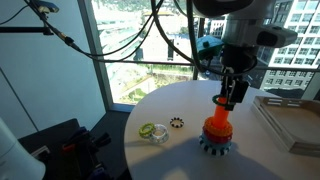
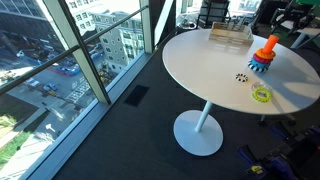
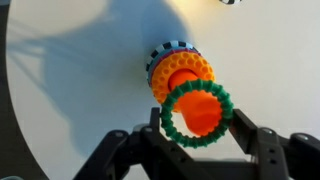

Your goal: Put the dark green ring around the orange rod

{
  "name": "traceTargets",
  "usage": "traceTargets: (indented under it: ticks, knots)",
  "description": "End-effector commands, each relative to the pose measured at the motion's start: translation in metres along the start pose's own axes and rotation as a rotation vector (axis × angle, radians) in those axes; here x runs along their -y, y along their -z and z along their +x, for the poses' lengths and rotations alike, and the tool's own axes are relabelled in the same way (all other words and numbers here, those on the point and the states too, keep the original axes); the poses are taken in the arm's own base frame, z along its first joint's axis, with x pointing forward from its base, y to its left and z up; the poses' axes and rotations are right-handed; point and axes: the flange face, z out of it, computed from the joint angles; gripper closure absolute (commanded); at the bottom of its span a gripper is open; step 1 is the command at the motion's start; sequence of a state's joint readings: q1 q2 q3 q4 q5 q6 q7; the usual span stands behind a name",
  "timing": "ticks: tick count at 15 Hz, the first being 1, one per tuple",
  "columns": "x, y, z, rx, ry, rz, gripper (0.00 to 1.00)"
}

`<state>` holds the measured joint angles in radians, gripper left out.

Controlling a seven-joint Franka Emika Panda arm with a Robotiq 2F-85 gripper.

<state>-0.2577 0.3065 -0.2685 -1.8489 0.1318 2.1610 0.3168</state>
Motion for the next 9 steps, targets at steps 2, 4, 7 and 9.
traceTargets:
  ticks: [2,4,7,9]
  knots:
    - [0.0082,-0.0197,0.0043,0.049,0.002,-0.058,0.55]
    - [0.0112,-0.0206,0.0044,0.059,0.007,-0.069,0.55]
    - [0.0149,-0.0184,0.0047,0.058,0.012,-0.066,0.55]
    - [0.0156,-0.0137,0.0038,0.053,0.016,-0.055,0.55]
